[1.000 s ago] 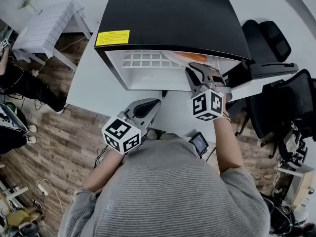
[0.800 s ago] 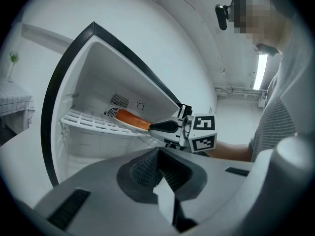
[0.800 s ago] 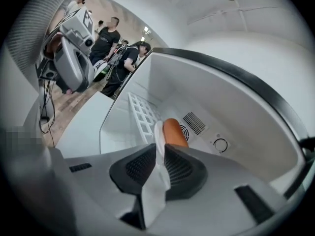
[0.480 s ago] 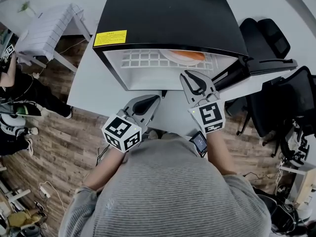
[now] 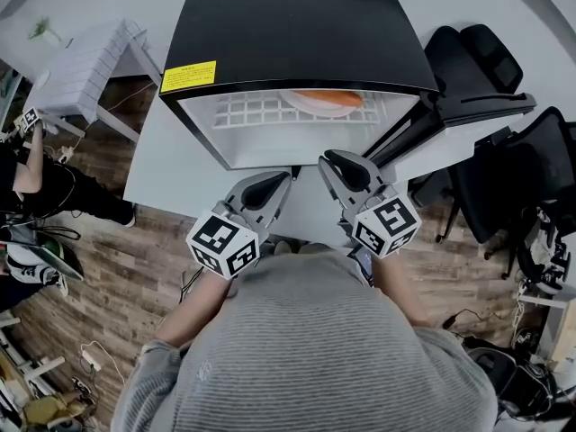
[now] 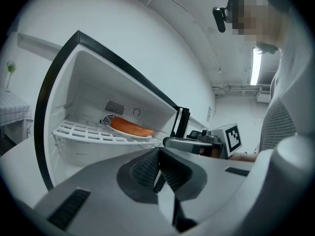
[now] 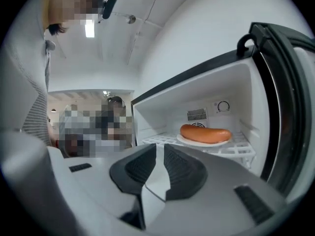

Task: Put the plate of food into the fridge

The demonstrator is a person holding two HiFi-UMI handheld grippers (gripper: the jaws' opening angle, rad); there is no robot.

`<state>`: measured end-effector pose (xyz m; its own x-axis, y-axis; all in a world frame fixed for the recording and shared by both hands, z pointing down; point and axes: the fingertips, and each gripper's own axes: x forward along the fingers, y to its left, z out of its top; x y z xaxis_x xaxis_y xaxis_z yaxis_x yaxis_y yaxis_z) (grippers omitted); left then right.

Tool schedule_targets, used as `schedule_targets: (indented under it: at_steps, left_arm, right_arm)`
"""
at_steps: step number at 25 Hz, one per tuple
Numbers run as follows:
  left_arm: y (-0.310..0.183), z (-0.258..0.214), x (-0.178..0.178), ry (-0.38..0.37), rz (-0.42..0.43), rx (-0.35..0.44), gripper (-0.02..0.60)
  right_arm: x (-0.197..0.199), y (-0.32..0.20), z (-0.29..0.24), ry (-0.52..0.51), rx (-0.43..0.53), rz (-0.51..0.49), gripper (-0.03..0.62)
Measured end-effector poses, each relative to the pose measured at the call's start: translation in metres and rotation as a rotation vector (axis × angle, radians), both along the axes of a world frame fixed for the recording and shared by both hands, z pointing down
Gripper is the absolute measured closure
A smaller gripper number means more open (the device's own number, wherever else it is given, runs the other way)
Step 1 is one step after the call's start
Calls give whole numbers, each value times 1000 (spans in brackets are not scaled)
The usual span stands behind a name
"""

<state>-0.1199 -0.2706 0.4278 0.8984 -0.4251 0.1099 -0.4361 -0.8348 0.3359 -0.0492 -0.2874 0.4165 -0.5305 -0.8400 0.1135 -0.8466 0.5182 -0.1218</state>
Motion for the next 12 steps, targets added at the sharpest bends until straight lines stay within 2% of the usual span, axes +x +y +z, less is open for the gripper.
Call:
schedule_targets:
  at_steps: [6,9,12]
  left_arm:
    - [6,-2,7,3,11,15,571]
    - [8,-2,9,3,13,21,571]
    - [9,-1,9,2,8,20,571]
  right_arm:
    - [-15,26,-10,-83,33,-85,539]
    - [-17,37,-7,-104,18,-94,540]
    - [-15,48,-3,-167,-11,-88,540]
